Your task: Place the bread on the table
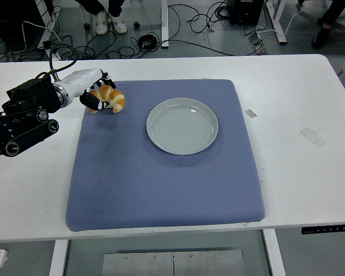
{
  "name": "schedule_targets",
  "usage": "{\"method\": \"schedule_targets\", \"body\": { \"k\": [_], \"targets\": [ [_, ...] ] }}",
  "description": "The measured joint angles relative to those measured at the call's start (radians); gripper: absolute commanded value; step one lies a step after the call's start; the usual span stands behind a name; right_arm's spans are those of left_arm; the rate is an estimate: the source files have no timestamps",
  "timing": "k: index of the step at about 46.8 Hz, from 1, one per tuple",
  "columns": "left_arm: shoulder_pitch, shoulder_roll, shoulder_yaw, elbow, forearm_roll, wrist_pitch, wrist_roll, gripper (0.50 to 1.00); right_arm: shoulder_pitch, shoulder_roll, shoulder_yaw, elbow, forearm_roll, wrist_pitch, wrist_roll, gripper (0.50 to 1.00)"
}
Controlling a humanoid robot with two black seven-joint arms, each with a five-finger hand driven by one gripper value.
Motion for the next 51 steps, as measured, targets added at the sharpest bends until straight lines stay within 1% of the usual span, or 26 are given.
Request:
{"method": "schedule_targets", "body": {
  "k": [4, 10, 17, 26, 32, 38, 51],
  "targets": [
    [-0.002, 0.0, -0.002, 0.0, 0.0, -0.002, 0.0, 0.911, 0.0, 0.0, 0.0, 0.0, 0.0, 0.0, 0.0, 1.0],
    [-0.007, 0.0, -0.003, 0.0, 0.0, -0.003, 0.0, 0.924, 0.0, 0.0, 0.0, 0.0, 0.0, 0.0, 0.0, 1.0],
    [-0.012, 0.001, -0.021, -0.001, -0.022, -0.003, 0.002, 0.91, 0.0, 0.0, 0.0, 0.0, 0.0, 0.0, 0.0, 1.0],
    [-0.051, 0.005, -0.084, 0.0, -0.196, -0.002, -0.004, 0.895, 0.0, 0.0, 0.0, 0.0, 0.0, 0.0, 0.0, 1.0],
    [-0.089, 0.012, -0.109, 0.004, -0.335, 0.002, -0.043, 0.893, 0.0, 0.0, 0.0, 0.0, 0.0, 0.0, 0.0, 1.0],
    [-0.119, 0.012, -0.111, 0.043, -0.439, 0.001, -0.078, 0.893, 0.0, 0.0, 0.0, 0.0, 0.0, 0.0, 0.001, 1.0],
    [-0.112, 0.015, -0.165, 0.127, -0.664, -0.003, -0.172, 0.893, 0.0, 0.0, 0.0, 0.0, 0.0, 0.0, 0.0, 1.0]
  ]
}}
